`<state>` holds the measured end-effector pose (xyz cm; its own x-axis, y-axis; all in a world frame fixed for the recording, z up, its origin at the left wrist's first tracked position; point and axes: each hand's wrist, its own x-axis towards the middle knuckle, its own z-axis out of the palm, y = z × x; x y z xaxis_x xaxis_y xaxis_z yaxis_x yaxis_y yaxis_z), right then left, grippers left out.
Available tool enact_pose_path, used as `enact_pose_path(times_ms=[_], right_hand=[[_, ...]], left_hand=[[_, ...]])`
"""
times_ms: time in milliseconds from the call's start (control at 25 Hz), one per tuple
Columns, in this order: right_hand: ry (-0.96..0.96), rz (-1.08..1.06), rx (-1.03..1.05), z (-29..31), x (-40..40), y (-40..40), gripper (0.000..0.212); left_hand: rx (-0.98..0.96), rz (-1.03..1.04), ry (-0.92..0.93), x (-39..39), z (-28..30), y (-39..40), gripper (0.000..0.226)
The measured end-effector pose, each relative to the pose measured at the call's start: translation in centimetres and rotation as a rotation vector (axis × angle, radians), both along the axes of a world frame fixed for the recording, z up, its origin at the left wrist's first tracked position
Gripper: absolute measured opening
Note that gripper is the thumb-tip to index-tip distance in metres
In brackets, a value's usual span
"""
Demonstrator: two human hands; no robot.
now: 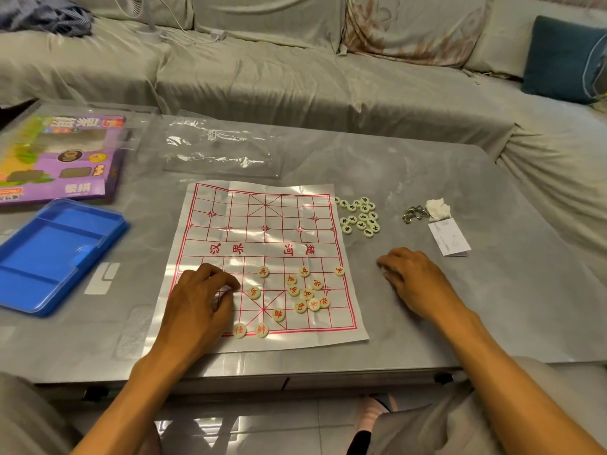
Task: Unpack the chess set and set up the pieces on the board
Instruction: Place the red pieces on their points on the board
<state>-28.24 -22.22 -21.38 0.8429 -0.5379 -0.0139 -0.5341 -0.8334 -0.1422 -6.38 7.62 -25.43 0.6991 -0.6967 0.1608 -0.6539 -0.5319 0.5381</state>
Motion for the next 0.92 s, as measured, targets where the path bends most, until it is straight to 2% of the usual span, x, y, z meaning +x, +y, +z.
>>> enact_pose_path(times_ms=[200, 320, 400, 480, 560, 720, 800, 920], right_hand=[[-0.02, -0.017, -0.058, -0.6, 0.8, 0.7, 0.02], [-0.193, -0.036, 0.099, 0.6, 1.0, 2.8, 0.02], [-0.282, 0.046, 0.235, 1.8, 2.4, 5.8, 0.022], [-0.24, 0.157, 0.309, 1.8, 4.1, 8.5, 0.024], [-0.184, 0.177, 0.352, 1.2, 5.4, 9.7, 0.025], [-0.282, -0.037, 0.277, 0.1, 6.4, 7.9, 0.023], [-0.24, -0.144, 0.2, -0.3, 6.4, 6.8, 0.023], [-0.206, -0.112, 0.25, -0.6, 6.4, 7.1, 0.02]], left_hand=[[0.003, -0.007, -0.012, 0.0, -0.1, 0.2, 0.028], [-0.01, -0.009, -0.019, -0.2, 0.1, 0.0, 0.028], [-0.017, -0.003, -0.018, -0.1, 0.2, -0.2, 0.028], [-0.018, -0.002, -0.01, -0.1, 0.1, -0.1, 0.028], [-0.018, -0.004, 0.0, -0.2, 0.1, 0.0, 0.029], [-0.001, 0.004, 0.003, 0.1, 0.1, -0.1, 0.03], [-0.008, 0.01, 0.004, 0.2, 0.0, -0.1, 0.029], [-0.023, 0.012, 0.004, 0.2, 0.1, -0.2, 0.029]])
